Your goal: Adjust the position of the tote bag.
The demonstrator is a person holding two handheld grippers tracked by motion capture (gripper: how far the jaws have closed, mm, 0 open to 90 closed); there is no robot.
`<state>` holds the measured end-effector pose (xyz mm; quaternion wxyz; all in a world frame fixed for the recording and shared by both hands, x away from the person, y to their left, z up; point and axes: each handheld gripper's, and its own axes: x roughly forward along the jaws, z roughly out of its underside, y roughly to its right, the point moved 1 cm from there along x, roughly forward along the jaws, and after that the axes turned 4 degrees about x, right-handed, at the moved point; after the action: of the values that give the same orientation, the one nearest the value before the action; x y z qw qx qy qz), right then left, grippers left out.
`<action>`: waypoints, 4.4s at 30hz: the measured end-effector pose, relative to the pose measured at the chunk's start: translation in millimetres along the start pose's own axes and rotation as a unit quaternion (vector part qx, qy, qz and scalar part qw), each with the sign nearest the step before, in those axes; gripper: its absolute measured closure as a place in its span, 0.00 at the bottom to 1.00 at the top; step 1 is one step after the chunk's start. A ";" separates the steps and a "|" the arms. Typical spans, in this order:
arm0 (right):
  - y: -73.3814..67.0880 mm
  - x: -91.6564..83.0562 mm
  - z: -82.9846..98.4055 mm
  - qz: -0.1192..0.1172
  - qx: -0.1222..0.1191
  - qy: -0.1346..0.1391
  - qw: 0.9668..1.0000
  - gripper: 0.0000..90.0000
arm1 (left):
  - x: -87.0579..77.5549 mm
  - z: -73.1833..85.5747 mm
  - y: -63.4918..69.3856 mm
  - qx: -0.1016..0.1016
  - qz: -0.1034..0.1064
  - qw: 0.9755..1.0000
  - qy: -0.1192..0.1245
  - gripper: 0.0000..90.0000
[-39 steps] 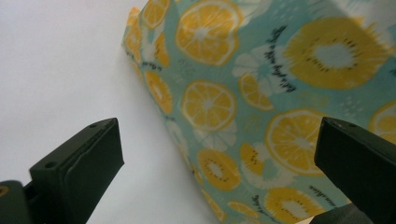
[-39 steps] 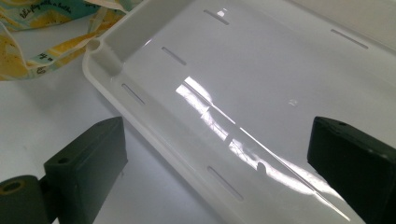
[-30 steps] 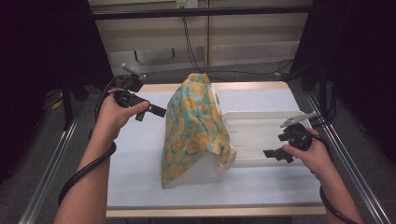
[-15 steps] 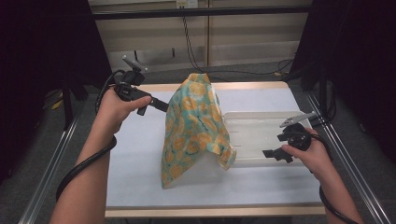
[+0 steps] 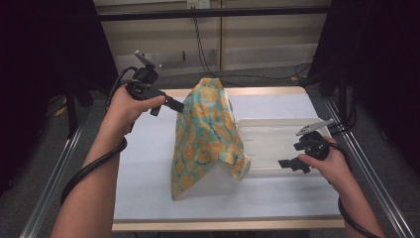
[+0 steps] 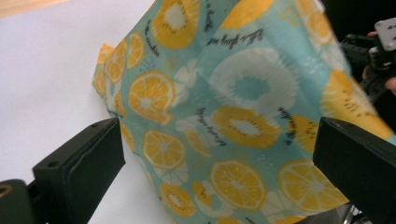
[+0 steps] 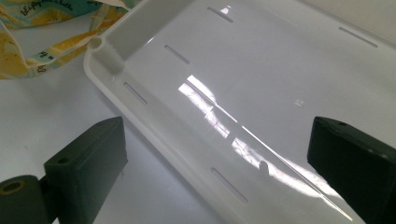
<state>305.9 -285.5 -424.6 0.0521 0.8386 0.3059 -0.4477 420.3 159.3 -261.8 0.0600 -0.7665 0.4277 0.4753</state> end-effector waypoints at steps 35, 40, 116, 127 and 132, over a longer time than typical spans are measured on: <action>-2.0 2.1 0.1 -0.002 0.003 -0.004 1.000 0.05 | -3.5 -34.5 19.2 0.004 -0.006 1.000 0.006 0.05; -0.4 2.9 0.6 0.001 0.002 -0.003 1.000 0.05 | 4.3 -35.5 22.3 0.009 -0.009 1.000 0.005 0.07; 2.4 -1.5 0.4 -0.012 0.010 0.011 1.000 0.05 | 65.6 -35.9 33.4 -0.046 -0.041 0.998 -0.025 0.62; 2.8 -2.4 0.1 -0.011 0.010 0.010 1.000 0.05 | 62.9 -35.2 37.3 -0.040 -0.075 0.996 -0.038 0.89; 3.1 -2.2 0.0 -0.007 0.007 0.011 1.000 0.05 | 63.6 -35.3 37.5 -0.043 -0.076 0.995 -0.038 0.99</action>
<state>306.8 -289.1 -423.5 0.0392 0.8416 0.3094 -0.4409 429.0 80.1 -280.5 0.0792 -0.7797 0.3453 0.5163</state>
